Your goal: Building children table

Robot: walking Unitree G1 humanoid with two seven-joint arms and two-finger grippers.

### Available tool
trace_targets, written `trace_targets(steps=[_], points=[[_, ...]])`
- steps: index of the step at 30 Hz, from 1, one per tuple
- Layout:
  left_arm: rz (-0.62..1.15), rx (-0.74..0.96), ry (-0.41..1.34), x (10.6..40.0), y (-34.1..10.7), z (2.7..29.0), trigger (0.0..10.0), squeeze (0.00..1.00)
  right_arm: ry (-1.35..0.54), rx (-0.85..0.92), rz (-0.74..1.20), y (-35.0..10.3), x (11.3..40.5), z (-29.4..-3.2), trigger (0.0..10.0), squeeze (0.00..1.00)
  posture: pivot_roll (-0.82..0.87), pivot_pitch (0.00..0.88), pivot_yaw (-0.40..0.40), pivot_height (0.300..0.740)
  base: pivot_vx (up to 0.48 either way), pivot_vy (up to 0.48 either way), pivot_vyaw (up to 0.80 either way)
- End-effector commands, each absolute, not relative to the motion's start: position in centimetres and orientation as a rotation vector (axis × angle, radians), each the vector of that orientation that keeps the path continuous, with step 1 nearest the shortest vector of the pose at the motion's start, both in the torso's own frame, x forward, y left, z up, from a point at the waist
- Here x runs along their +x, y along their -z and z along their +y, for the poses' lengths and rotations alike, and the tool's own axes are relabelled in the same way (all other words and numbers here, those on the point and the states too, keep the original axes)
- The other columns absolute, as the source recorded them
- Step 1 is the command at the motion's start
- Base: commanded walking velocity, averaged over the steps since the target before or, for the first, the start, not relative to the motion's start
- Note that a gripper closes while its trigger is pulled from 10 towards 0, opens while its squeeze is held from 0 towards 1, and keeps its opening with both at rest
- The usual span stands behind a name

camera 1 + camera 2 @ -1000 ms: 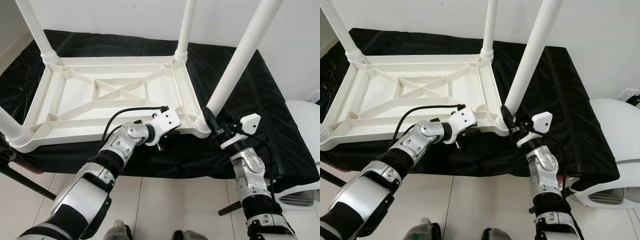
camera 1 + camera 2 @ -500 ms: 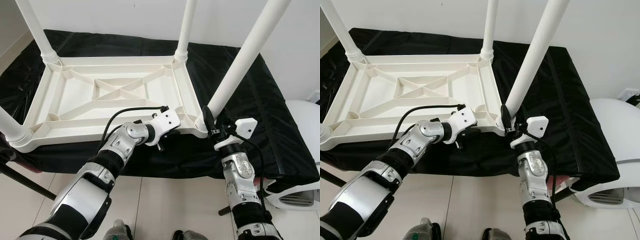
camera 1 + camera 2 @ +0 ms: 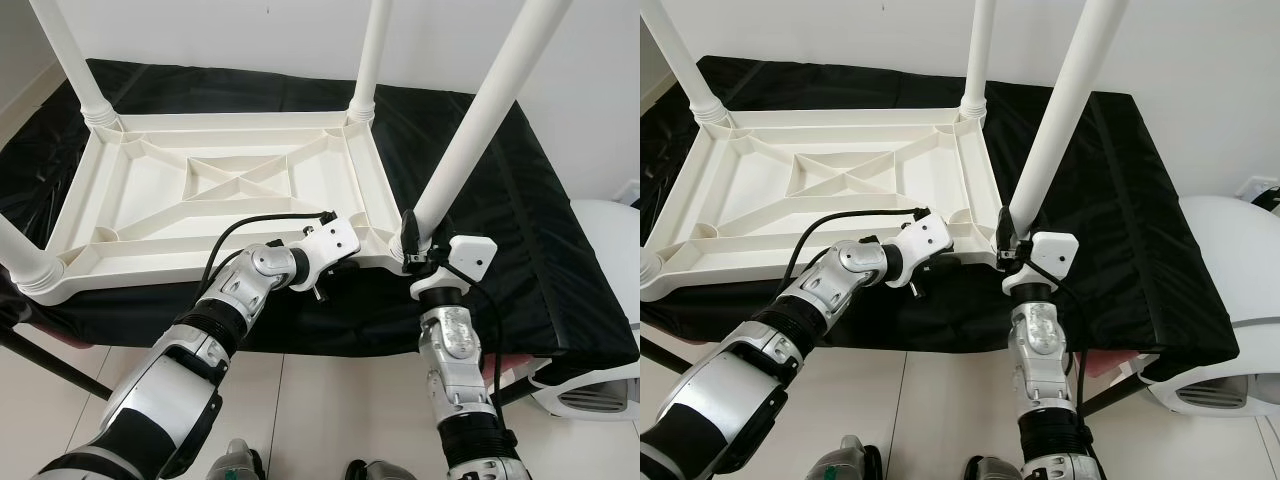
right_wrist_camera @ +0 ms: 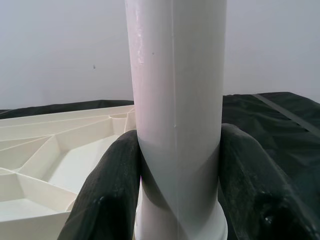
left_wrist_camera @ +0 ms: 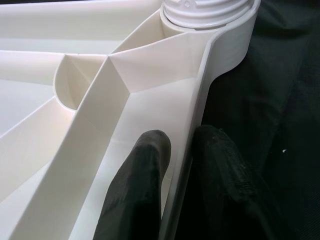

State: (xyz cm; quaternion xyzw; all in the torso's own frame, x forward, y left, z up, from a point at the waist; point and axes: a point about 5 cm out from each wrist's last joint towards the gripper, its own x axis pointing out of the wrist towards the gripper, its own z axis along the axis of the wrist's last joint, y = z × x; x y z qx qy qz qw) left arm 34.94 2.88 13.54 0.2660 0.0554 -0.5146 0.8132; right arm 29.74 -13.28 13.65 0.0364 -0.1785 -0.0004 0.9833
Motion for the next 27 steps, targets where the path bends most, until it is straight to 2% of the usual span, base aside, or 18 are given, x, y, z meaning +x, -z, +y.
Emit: trace_targets(steps=[1,27], points=[[0.083,0.597,1.174,34.5,-14.3,1.8,10.0,0.0,-0.007,0.079,-0.189,-10.7,29.4,-12.1,10.0,0.0,0.0,0.065,-0.003,0.74,0.0,0.0,0.0],[0.081,0.594,1.169,34.6,-14.4,1.9,10.0,0.0,0.092,0.048,-0.209,-11.4,29.7,-13.4,10.0,0.0,0.0,0.056,-0.004,0.74,0.0,0.0,0.0]])
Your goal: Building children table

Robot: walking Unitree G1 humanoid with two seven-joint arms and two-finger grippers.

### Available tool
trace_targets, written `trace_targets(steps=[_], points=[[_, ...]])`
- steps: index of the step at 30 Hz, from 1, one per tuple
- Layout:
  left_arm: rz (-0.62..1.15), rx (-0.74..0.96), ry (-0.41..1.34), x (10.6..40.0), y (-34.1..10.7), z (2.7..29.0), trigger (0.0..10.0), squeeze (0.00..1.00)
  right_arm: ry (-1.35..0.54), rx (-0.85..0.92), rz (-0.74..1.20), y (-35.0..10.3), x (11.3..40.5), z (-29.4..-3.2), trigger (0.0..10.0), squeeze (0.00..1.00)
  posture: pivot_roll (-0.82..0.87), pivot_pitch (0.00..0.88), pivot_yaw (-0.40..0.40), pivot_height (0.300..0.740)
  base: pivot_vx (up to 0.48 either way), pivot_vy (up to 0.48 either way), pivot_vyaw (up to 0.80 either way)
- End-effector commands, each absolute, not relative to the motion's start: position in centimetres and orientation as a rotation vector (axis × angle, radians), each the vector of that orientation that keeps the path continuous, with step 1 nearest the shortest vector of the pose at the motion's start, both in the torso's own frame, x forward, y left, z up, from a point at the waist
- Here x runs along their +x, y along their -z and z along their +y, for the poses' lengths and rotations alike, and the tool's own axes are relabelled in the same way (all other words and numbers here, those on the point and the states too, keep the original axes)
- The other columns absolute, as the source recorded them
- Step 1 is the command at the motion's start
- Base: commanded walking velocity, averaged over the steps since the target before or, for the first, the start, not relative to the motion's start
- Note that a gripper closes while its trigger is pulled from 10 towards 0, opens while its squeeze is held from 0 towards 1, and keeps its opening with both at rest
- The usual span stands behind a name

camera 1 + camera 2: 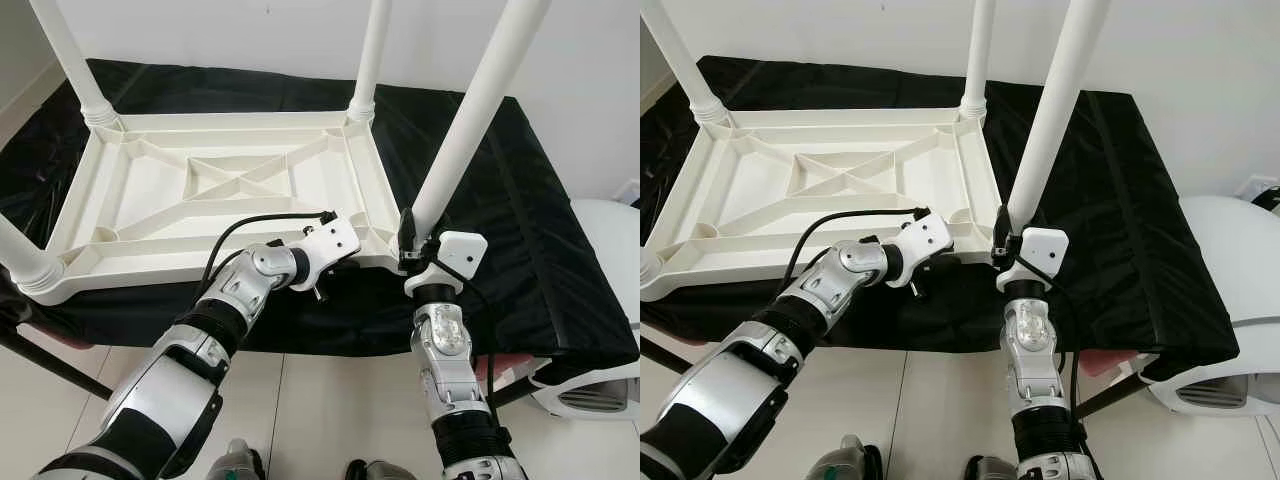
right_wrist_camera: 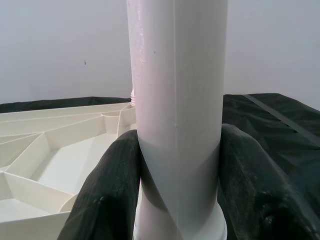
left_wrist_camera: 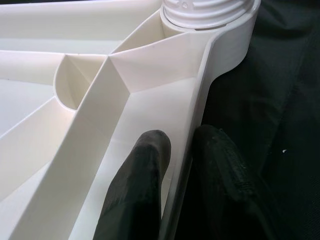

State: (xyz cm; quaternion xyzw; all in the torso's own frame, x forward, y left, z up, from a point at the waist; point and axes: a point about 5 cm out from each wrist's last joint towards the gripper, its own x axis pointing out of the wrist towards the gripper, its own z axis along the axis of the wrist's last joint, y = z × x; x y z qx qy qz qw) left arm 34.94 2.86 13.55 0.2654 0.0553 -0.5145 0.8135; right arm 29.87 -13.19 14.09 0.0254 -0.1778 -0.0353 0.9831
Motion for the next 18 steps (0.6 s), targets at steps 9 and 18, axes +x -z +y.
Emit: trace_targets(steps=[9,18], points=[[0.08,0.594,1.169,34.61,-14.38,1.88,10.0,0.0,0.074,0.05,-0.225,-11.66,29.75,-13.41,10.0,0.57,0.0,0.052,-0.005,0.74,0.0,0.0,0.0],[0.078,0.594,1.166,34.66,-14.43,1.84,10.0,0.0,0.036,0.049,-0.24,-11.95,29.85,-13.11,10.0,0.0,0.0,0.043,-0.009,0.74,0.0,0.0,0.0]])
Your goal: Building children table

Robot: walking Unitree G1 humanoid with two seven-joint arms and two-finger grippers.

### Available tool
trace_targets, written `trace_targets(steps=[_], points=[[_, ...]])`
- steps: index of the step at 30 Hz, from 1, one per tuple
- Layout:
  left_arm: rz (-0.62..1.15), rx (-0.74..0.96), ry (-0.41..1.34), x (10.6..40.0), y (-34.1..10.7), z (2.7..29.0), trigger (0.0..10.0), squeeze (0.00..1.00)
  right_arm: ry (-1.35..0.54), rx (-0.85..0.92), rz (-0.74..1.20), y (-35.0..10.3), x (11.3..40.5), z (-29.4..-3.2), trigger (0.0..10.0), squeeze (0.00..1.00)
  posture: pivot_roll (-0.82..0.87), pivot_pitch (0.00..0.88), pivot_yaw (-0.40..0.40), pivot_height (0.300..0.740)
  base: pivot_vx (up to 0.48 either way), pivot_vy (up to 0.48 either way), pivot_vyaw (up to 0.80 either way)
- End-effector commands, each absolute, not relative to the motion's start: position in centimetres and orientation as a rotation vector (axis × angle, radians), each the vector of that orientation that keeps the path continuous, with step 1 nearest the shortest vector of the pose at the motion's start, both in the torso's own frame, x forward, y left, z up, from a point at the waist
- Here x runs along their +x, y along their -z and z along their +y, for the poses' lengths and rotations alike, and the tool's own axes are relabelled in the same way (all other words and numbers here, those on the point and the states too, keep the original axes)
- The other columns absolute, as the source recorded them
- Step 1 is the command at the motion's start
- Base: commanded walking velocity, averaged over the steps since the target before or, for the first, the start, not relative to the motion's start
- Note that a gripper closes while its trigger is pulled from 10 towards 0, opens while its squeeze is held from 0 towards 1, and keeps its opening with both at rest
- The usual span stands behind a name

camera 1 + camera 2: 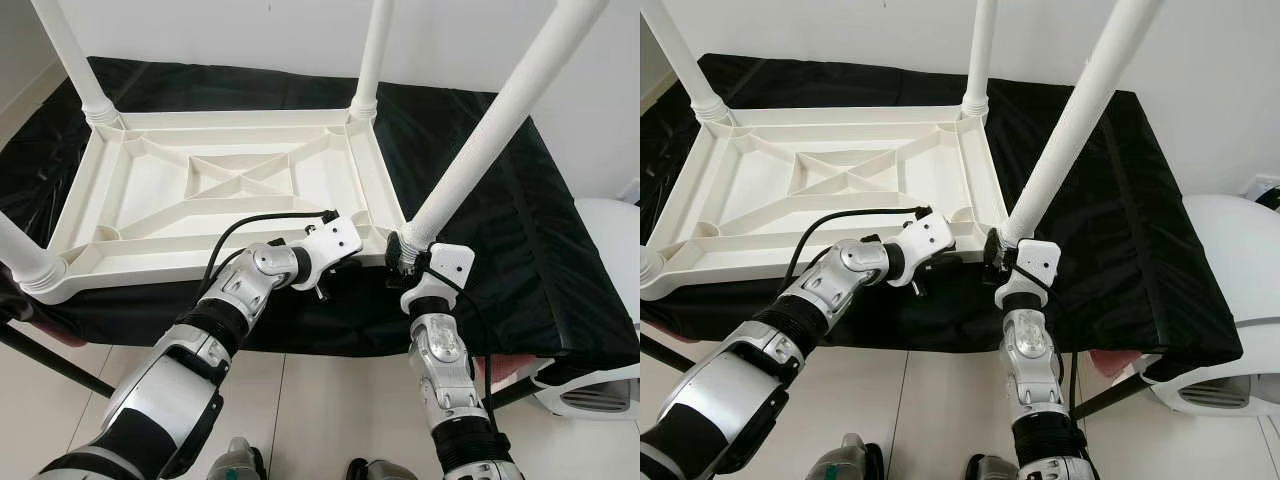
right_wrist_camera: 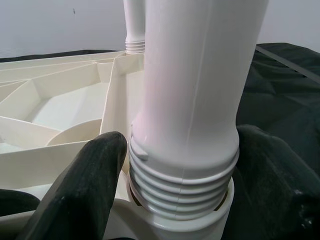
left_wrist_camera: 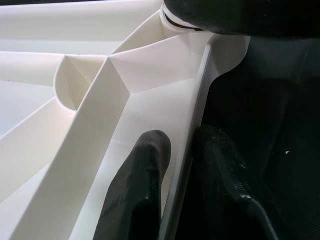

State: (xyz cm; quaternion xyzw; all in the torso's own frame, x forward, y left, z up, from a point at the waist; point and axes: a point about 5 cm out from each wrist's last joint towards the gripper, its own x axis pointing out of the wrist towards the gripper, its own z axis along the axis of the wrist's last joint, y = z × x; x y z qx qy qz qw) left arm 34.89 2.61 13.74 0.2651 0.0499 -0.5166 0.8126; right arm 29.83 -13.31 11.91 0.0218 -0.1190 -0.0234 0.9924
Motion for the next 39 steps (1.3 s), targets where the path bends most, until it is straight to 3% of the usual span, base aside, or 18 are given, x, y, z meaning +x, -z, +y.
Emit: trace_targets(steps=[1,15,16,18,39], points=[[0.077,0.593,1.166,34.7,-14.5,1.8,10.0,0.0,0.036,0.044,-0.242,-12.0,29.9,-13.2,10.0,0.0,0.0,0.043,-0.009,0.74,0.0,0.0,0.0],[0.075,0.592,1.163,34.7,-14.5,1.8,10.0,0.0,0.039,-0.002,-0.276,-12.6,30.4,-14.2,10.0,0.0,0.0,0.042,-0.013,0.74,0.0,0.0,0.0],[0.075,0.589,1.16,34.7,-14.5,1.8,10.0,0.0,0.002,0.023,-0.325,-13.5,30.4,-14.2,0.0,0.0,0.0,0.04,-0.013,0.74,0.0,0.0,0.0],[0.074,0.581,1.157,34.7,-14.6,1.8,10.0,0.0,-0.032,0.011,-0.413,-15.3,30.8,-14.7,0.0,0.0,0.0,0.041,-0.014,0.74,0.0,0.0,0.0],[0.067,0.581,1.145,35.0,-14.9,2.0,10.0,0.0,-0.085,0.017,-0.413,-15.0,30.9,-14.8,0.0,0.0,0.0,0.039,-0.016,0.74,0.0,0.0,0.0]])
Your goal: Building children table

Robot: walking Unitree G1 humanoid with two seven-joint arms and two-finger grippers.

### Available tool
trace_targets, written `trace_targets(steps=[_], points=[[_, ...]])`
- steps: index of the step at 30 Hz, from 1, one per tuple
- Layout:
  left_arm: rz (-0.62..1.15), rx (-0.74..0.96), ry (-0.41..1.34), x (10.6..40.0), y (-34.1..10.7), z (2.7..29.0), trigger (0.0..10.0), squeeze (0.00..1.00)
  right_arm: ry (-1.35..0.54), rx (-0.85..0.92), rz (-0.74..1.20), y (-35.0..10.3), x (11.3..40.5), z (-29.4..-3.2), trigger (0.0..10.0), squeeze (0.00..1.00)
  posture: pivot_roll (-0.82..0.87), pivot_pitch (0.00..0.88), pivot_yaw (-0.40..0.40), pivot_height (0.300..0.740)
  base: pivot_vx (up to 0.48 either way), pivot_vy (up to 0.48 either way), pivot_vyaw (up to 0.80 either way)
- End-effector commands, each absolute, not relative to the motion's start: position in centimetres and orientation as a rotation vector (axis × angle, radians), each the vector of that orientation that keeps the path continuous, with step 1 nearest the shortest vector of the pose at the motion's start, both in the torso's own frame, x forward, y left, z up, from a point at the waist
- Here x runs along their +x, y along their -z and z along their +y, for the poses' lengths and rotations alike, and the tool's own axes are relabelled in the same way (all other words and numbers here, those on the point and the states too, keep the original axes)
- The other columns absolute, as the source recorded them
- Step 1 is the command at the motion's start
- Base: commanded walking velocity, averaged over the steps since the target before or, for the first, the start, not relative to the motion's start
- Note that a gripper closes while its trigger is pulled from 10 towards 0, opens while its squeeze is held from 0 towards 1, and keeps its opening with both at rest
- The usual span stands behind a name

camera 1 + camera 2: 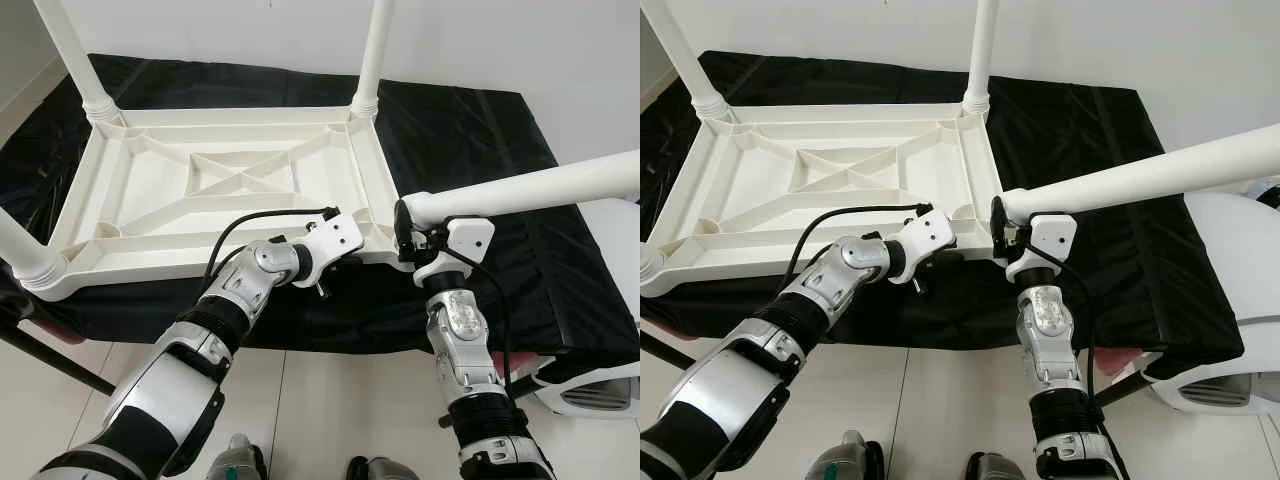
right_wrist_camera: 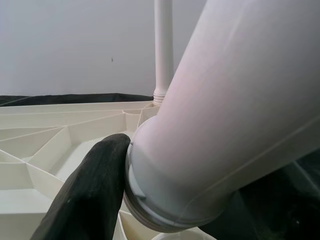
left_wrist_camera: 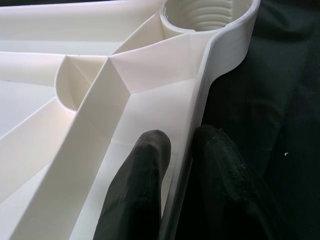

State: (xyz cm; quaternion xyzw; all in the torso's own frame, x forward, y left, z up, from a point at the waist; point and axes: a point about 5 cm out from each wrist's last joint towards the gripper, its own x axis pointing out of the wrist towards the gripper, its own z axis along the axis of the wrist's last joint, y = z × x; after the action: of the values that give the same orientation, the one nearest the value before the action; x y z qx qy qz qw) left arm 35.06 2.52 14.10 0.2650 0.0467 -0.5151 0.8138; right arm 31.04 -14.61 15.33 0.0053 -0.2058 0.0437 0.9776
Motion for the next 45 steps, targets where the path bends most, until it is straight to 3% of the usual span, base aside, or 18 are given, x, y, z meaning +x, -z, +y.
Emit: trace_targets(steps=[1,4,5,13,14,25,26,27,38,45], points=[[0.067,0.581,1.146,35.0,-14.9,1.9,10.0,0.0,-0.084,0.018,-0.411,-15.0,30.9,-14.9,0.0,0.0,0.0,0.038,-0.017,0.74,0.0,0.0,0.0],[0.066,0.58,1.147,35.0,-15.0,1.9,10.0,0.0,-0.085,0.018,-0.401,-14.9,30.9,-14.9,0.0,0.0,0.0,0.038,-0.017,0.74,0.0,0.0,0.0],[0.065,0.58,1.148,35.0,-15.0,1.9,10.0,0.0,-0.088,0.016,-0.392,-14.8,31.0,-15.0,10.0,0.0,0.0,0.038,-0.017,0.74,0.0,0.0,0.0],[0.075,0.55,1.16,34.9,-15.0,1.9,10.0,0.0,-0.098,0.006,-0.381,-15.0,31.4,-15.5,10.0,0.0,0.0,0.032,-0.016,0.74,0.0,0.0,0.0],[0.073,0.54,1.168,34.9,-15.1,2.0,10.0,1.0,-0.098,0.004,-0.38,-15.0,31.5,-15.5,10.0,0.0,0.0,0.029,-0.016,0.74,0.0,0.0,0.0],[0.02,0.535,1.2,35.0,-16.7,2.2,10.0,1.0,-0.115,-0.018,-0.381,-15.6,32.3,-16.2,10.0,0.0,0.0,0.026,-0.016,0.74,0.0,0.0,0.0],[0.005,0.534,1.211,35.0,-17.1,2.3,10.0,0.8,-0.127,-0.022,-0.38,-15.8,32.4,-16.3,10.0,0.0,0.01,0.031,-0.02,0.74,0.0,0.0,0.0],[-0.012,0.506,1.233,34.9,-17.7,2.3,10.0,0.0,-0.144,-0.02,-0.372,-15.9,32.6,-16.4,10.0,0.0,0.01,0.035,-0.022,0.74,0.0,0.0,0.0],[-0.116,0.395,1.267,34.9,-21.1,3.8,10.0,0.0,-0.211,-0.057,-0.332,-16.4,33.6,-17.3,10.0,0.0,0.02,0.046,-0.03,0.74,0.0,0.0,0.0],[-0.271,0.279,1.223,35.3,-26.5,5.0,10.0,0.0,-0.247,-0.113,-0.281,-16.3,34.7,-18.0,10.0,0.0,0.03,0.045,-0.038,0.74,0.0,0.0,0.0]])
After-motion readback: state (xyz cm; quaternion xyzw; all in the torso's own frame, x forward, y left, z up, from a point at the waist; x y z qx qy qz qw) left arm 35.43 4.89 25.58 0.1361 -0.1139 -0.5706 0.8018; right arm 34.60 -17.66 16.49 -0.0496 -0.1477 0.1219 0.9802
